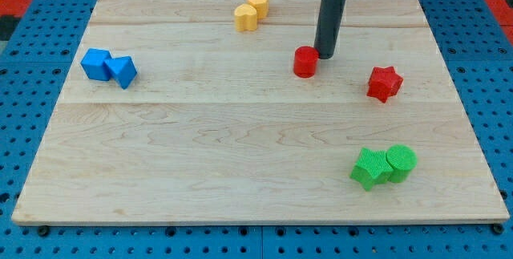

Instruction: Place the red circle below the yellow heart

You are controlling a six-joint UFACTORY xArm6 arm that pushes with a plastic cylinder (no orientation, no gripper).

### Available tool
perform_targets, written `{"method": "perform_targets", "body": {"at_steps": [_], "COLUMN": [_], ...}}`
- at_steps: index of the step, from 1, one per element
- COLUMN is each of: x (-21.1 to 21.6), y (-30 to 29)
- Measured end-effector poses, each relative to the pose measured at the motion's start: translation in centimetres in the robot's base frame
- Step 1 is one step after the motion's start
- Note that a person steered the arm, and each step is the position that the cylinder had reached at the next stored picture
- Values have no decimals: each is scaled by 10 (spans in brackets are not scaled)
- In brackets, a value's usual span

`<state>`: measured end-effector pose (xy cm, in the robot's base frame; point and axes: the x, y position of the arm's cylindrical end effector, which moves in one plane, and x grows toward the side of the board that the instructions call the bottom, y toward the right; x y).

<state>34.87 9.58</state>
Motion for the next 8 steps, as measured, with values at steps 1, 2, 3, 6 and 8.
{"method": "perform_targets", "body": {"at_steps": [1,2,3,6,8], "x": [1,10,13,30,25], "y": [-20,-17,-11,-51,-66]}}
